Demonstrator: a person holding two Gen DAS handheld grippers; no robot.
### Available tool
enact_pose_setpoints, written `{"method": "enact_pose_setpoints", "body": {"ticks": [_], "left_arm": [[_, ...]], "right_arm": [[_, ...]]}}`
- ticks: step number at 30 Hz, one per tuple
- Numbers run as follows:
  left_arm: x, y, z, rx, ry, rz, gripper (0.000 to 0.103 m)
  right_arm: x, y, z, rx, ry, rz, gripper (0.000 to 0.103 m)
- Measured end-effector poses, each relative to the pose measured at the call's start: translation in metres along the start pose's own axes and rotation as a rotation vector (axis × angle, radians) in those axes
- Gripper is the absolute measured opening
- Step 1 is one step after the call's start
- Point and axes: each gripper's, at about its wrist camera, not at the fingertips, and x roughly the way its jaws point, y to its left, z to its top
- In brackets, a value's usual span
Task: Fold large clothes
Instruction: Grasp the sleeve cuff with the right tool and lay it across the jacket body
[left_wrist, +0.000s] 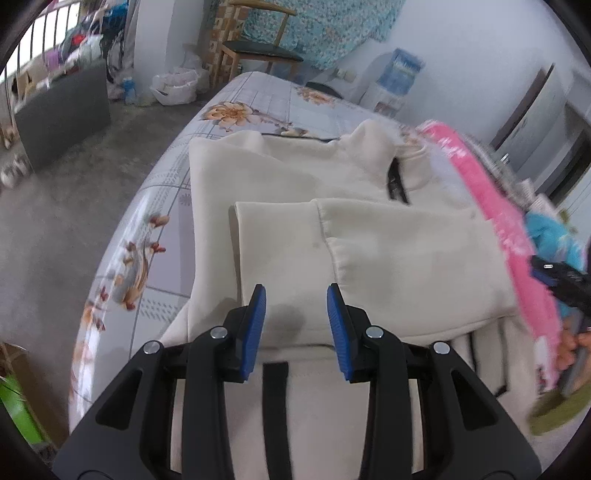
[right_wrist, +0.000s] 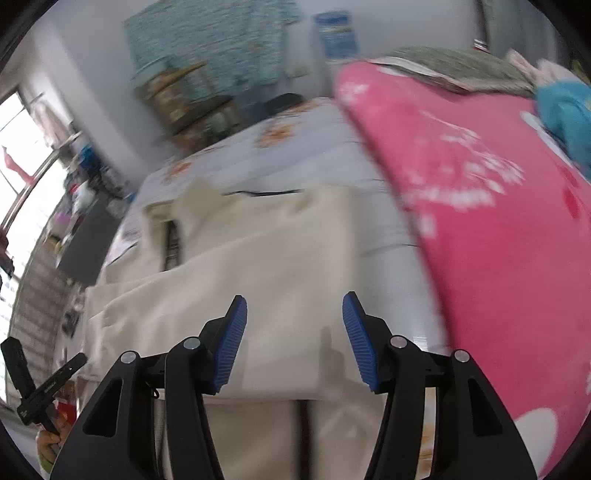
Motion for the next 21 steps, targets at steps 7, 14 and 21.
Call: {"method": "enact_pose_setpoints", "body": {"ticks": [7,14,21], "left_arm": [[0.016,-0.003,-0.006,0.028,0.02,0.075,0.033],[0.017,-0.006,-0.005,0.048,0.01,0.103,0.033],[0.017,-0.009,-0.002,0.035,0.009,0.094,0.033]], "right_arm": [[0.002,-0.017,-0.02,-0.078,0.052,-0.002,0.053],[0.002,0.018,-0.062,-0.486,0.088,-0.155,0.053],[0.002,-0.004,-0.049,-0.385,0.042,-0.209,0.008]]}}
